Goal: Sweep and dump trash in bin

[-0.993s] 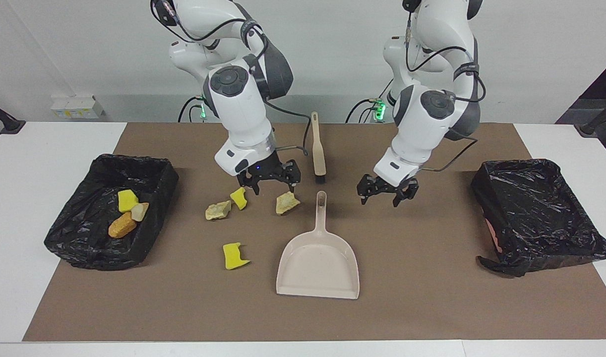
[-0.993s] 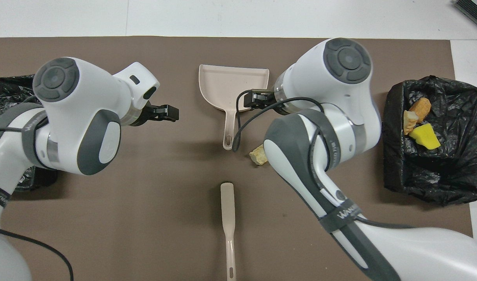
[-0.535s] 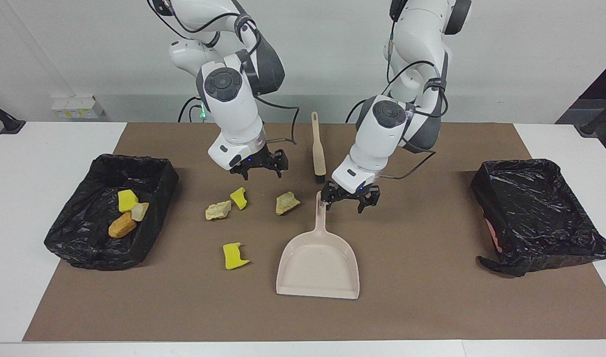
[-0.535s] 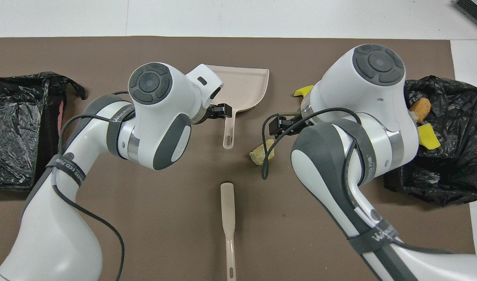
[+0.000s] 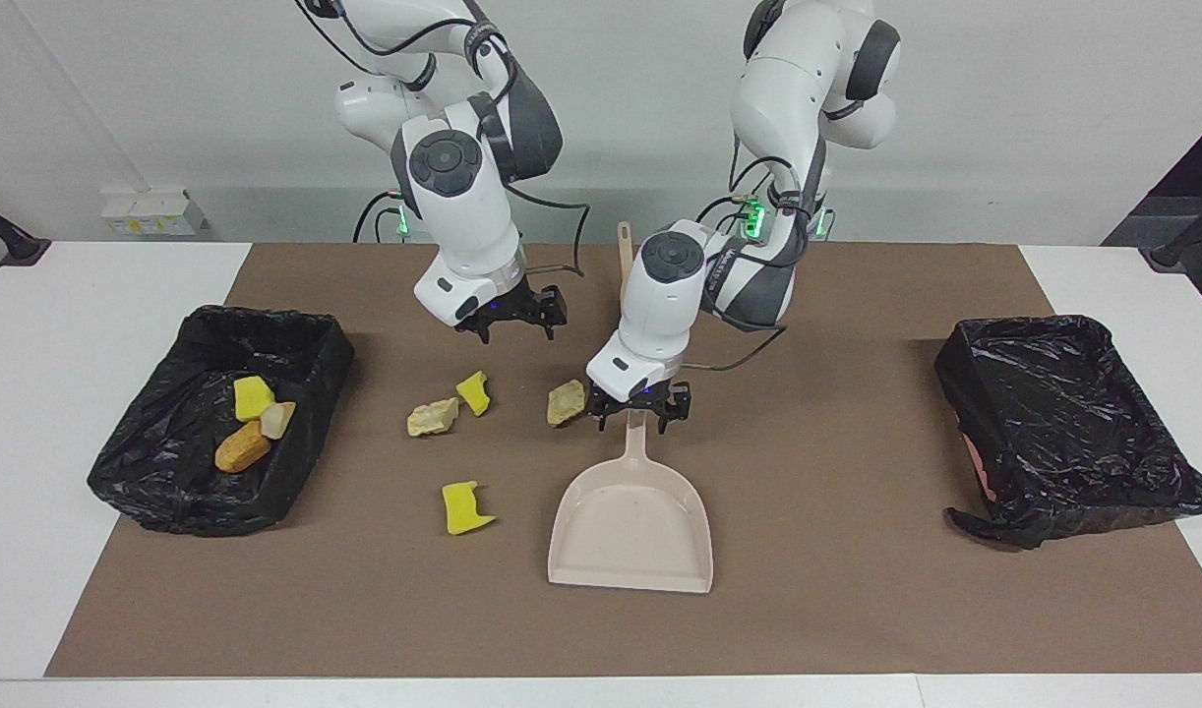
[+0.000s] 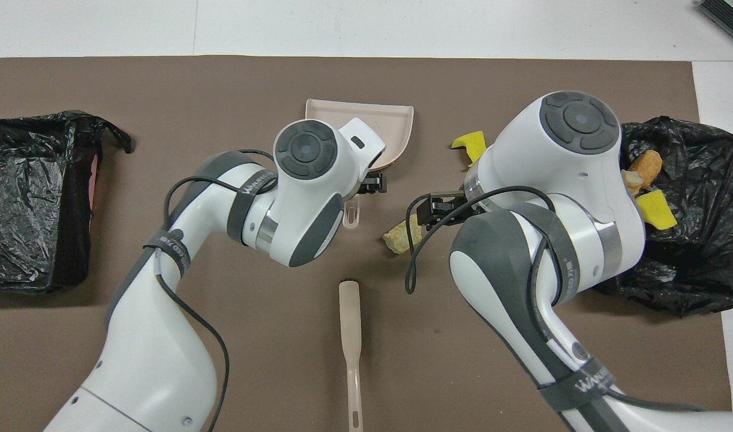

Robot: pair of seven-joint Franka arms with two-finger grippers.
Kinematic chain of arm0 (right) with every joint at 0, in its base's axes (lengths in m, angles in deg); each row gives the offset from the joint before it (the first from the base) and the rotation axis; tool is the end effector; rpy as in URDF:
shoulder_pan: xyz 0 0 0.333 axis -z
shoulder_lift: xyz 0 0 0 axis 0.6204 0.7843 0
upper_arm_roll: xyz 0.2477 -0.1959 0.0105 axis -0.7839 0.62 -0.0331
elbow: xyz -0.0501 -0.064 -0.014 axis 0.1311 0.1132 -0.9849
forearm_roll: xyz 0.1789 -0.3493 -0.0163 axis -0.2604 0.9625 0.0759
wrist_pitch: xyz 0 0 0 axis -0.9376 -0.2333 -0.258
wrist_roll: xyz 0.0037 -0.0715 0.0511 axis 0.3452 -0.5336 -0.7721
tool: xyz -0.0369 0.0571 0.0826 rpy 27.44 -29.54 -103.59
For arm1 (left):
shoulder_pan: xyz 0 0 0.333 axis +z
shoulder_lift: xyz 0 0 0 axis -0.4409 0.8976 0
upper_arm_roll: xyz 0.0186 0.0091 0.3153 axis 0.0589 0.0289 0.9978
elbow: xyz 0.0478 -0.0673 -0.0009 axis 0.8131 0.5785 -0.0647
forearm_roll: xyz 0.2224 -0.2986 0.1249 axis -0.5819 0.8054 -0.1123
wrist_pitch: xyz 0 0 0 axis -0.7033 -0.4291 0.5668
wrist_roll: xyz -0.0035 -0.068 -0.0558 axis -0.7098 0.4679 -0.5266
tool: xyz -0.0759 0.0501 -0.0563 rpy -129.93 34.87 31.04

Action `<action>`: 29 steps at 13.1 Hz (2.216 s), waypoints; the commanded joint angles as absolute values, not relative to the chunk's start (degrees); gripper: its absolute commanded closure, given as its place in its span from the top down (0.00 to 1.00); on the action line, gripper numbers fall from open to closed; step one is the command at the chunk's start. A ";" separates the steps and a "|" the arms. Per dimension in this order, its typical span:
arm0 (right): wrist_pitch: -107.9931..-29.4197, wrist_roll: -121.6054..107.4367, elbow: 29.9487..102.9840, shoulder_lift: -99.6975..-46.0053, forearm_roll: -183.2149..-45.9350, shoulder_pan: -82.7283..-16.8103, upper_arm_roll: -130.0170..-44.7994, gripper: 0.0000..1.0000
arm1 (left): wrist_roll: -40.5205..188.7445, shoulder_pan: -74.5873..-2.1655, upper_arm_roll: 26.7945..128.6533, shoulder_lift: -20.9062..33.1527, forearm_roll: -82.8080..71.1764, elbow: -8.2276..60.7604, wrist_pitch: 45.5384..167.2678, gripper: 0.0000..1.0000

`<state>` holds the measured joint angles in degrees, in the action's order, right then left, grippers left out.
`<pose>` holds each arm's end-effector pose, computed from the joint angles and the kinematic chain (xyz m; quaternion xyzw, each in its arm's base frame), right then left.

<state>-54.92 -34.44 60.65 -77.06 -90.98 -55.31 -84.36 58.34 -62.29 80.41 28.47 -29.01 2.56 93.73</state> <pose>0.5659 0.2266 0.4686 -0.9968 0.0011 0.0654 0.0457 0.5775 -0.4275 0.3568 0.9968 -0.0359 0.0479 0.0522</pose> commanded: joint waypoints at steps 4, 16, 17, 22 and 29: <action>-56.40 -32.75 62.73 -78.52 -90.40 -54.69 -84.60 1.00 | 57.39 -62.11 81.37 28.14 -29.99 0.48 91.06 0.00; -64.98 -36.33 70.70 -82.64 -90.58 -58.28 -84.87 1.00 | 63.26 -52.98 81.89 20.24 -28.93 0.91 81.93 0.00; -66.93 -38.61 73.17 -84.05 -90.58 -58.56 -85.04 1.00 | 65.28 -50.88 81.89 19.36 -29.02 0.92 80.79 0.00; -69.49 -44.42 75.83 -84.85 -91.19 -63.56 -85.13 1.00 | 78.81 -44.71 81.81 11.47 -28.32 16.94 86.12 0.00; -73.18 -58.56 80.30 -84.94 -91.19 -72.60 -85.13 1.00 | 82.17 -43.47 81.81 7.14 -28.32 30.96 91.07 0.15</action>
